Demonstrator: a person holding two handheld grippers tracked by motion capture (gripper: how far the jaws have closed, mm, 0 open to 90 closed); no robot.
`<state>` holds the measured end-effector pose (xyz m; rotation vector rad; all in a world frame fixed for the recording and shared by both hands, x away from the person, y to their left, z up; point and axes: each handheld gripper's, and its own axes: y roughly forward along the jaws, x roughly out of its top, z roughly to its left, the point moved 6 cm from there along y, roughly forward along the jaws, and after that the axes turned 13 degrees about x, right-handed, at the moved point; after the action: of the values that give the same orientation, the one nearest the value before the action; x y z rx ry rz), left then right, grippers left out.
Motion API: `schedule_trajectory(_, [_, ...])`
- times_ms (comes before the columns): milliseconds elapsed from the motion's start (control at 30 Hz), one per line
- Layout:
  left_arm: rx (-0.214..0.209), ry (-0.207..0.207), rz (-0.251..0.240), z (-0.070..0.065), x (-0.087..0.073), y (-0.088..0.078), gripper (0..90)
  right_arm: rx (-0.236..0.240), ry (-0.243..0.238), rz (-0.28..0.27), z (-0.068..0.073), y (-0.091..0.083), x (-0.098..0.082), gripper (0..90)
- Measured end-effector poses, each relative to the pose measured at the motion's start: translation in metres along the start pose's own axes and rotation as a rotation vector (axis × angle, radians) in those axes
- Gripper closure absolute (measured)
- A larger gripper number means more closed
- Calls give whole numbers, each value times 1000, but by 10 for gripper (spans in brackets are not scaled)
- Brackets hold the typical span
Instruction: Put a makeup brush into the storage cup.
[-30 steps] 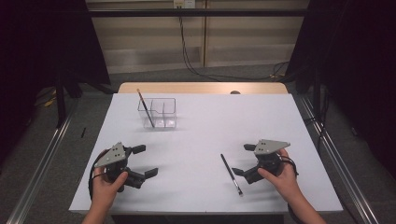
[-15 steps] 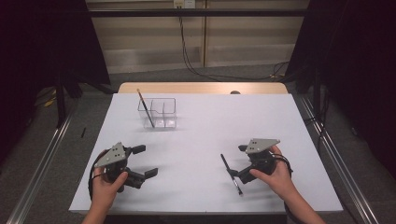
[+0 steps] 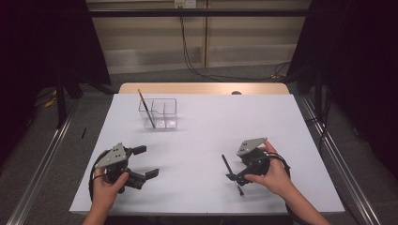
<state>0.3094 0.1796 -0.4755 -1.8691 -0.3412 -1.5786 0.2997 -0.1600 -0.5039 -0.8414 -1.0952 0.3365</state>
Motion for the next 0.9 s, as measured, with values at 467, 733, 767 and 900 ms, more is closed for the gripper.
schedule_trajectory(467, [-15, 9, 7, -2, 1, 6, 0, -25, 48, 200, -2, 3, -6, 191])
schedule_trajectory(733, [-16, 7, 9, 0, 1, 6, 1, -31, 61, 293, 0, 8, -8, 264])
schedule_trajectory(767, [-16, 9, 11, 0, 1, 6, 1, -28, 66, 299, 0, 8, -7, 282])
schedule_trajectory(900, [-17, 11, 14, 0, 0, 6, 2, -16, 96, 328, 1, 8, -6, 383])
